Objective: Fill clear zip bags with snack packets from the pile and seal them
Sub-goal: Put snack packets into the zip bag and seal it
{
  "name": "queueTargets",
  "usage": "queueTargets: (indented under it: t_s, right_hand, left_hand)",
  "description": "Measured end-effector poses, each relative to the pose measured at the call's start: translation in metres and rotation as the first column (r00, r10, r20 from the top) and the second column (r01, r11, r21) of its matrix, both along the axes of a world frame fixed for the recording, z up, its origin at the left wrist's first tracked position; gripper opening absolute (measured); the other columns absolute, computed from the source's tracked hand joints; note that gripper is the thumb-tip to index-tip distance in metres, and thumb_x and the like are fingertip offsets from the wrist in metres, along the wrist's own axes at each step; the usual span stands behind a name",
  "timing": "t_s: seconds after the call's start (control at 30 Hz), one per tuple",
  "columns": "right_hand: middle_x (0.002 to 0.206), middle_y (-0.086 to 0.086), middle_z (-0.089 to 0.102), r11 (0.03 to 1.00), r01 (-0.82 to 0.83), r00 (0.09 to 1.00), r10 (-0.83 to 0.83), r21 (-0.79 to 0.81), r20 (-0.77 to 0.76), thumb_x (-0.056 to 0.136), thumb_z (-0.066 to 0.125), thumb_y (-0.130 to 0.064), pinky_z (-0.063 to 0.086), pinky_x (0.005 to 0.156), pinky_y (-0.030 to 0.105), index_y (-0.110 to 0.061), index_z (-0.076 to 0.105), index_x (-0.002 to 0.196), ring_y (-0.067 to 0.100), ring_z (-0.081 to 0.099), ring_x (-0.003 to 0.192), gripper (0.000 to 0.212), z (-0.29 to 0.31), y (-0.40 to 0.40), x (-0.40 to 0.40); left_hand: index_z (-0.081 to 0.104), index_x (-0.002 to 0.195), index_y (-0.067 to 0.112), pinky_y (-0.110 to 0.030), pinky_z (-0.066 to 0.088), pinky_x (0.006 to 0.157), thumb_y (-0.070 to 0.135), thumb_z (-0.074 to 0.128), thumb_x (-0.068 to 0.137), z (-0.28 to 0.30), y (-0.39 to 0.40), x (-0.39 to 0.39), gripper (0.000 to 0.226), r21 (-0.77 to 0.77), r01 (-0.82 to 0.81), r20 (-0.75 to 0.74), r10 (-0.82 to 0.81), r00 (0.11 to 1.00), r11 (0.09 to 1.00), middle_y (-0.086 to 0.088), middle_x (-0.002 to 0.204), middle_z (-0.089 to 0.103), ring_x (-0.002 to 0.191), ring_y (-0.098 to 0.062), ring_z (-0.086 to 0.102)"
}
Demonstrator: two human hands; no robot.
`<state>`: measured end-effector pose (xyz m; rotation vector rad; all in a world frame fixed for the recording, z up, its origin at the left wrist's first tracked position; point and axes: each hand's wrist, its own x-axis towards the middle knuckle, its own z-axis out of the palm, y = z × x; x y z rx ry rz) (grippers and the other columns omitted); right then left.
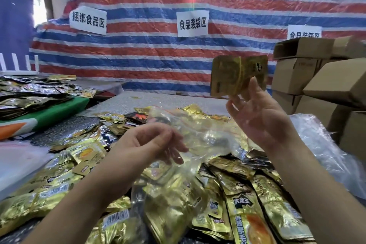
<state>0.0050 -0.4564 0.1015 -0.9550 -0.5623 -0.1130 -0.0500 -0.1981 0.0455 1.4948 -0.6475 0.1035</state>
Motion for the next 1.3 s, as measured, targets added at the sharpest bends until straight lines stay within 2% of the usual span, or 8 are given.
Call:
queueTargets:
  t_s: [0.17, 0.3, 0.43, 0.6, 0.77, 0.9, 1.07, 1.3]
  right_hand:
    - [0.114, 0.011, 0.068, 0.964, 0.086, 0.987, -0.048, -0.252, 0.155, 0.082, 0.072, -0.028, 0.051, 0.101, 0.048, -0.005, 0.050, 0.131, 0.028, 0.065, 0.112, 0.060, 0.011, 0.009, -0.013]
    - [0.111, 0.017, 0.069, 0.917, 0.232, 0.966, -0.179, -0.323, 0.184, 0.075, 0.076, -0.029, 0.034, 0.109, 0.068, -0.004, 0.050, 0.129, 0.036, 0.063, 0.108, 0.065, 0.003, 0.016, -0.010]
    - [0.102, 0.009, 0.074, 0.909, 0.279, 0.957, -0.239, -0.310, 0.162, 0.078, 0.071, -0.025, 0.040, 0.107, 0.063, -0.012, 0.054, 0.121, 0.027, 0.069, 0.100, 0.048, -0.001, 0.017, -0.006]
    - [0.096, 0.007, 0.074, 0.911, 0.171, 0.983, -0.131, -0.374, 0.131, 0.074, 0.080, -0.030, 0.056, 0.089, 0.049, -0.007, 0.054, 0.124, 0.023, 0.071, 0.090, 0.062, -0.003, 0.018, -0.003]
    - [0.102, 0.010, 0.074, 0.850, 0.130, 0.989, -0.075, -0.510, 0.126, 0.070, 0.083, -0.032, 0.059, 0.080, 0.035, -0.008, 0.059, 0.119, 0.024, 0.071, 0.094, 0.060, -0.005, 0.017, -0.005]
    - [0.099, 0.005, 0.075, 0.811, 0.059, 0.993, 0.014, -0.582, 0.120, 0.078, 0.074, -0.025, 0.055, 0.078, 0.024, -0.011, 0.061, 0.115, 0.018, 0.071, 0.093, 0.042, -0.008, 0.016, -0.008]
    - [0.098, 0.005, 0.073, 0.770, -0.004, 0.994, 0.072, -0.639, 0.080, 0.082, 0.070, -0.020, 0.056, 0.076, 0.028, -0.013, 0.058, 0.122, 0.018, 0.070, 0.091, 0.043, -0.008, 0.020, -0.010]
    - [0.110, 0.009, 0.069, 0.529, 0.146, 0.978, 0.051, -0.836, 0.204, 0.087, 0.066, -0.022, 0.059, 0.083, 0.036, -0.019, 0.054, 0.128, 0.020, 0.069, 0.100, 0.043, -0.005, 0.032, -0.021]
  left_hand:
    - [0.077, 0.086, 0.020, -0.025, 0.057, 0.064, 0.038, 0.058, 0.088, -0.002, -0.002, 0.005, 0.026, -0.061, -0.060, 0.020, 0.061, 0.998, 0.996, -0.010, 0.087, 0.075, 0.070, -0.017, 0.068]
    - [0.077, 0.086, 0.021, -0.022, 0.055, 0.060, 0.038, 0.061, 0.083, -0.004, -0.002, 0.005, 0.023, -0.063, -0.106, 0.039, 0.109, 0.993, 0.992, -0.009, 0.086, 0.076, 0.067, -0.014, 0.068]
    - [0.077, 0.081, 0.021, -0.020, 0.052, 0.057, 0.039, 0.066, 0.078, -0.002, -0.004, 0.004, 0.021, -0.043, -0.137, 0.074, 0.140, 0.987, 0.990, -0.006, 0.081, 0.075, 0.064, -0.011, 0.065]
    - [0.077, 0.081, 0.023, -0.021, 0.050, 0.055, 0.034, 0.065, 0.079, -0.001, -0.004, 0.003, 0.016, -0.063, -0.185, 0.080, 0.189, 0.979, 0.981, -0.005, 0.079, 0.075, 0.062, -0.013, 0.062]
    - [0.075, 0.086, 0.018, -0.022, 0.050, 0.053, 0.029, 0.062, 0.083, -0.002, -0.006, 0.002, 0.017, -0.112, -0.218, 0.062, 0.226, 0.972, 0.969, -0.009, 0.076, 0.072, 0.059, -0.016, 0.062]
    - [0.075, 0.090, 0.026, -0.024, 0.053, 0.056, 0.032, 0.060, 0.082, -0.002, -0.005, 0.003, 0.018, -0.087, -0.251, 0.032, 0.255, 0.966, 0.964, -0.012, 0.083, 0.074, 0.064, -0.018, 0.066]
    - [0.078, 0.089, 0.034, -0.024, 0.057, 0.059, 0.038, 0.062, 0.079, -0.001, -0.009, 0.000, 0.019, -0.034, -0.241, -0.020, 0.240, 0.970, 0.970, 0.002, 0.091, 0.076, 0.072, -0.013, 0.072]
    - [0.078, 0.082, 0.017, -0.024, 0.059, 0.061, 0.037, 0.061, 0.078, -0.001, -0.015, -0.003, 0.026, 0.013, -0.235, -0.063, 0.236, 0.970, 0.972, -0.006, 0.081, 0.077, 0.071, -0.016, 0.073]
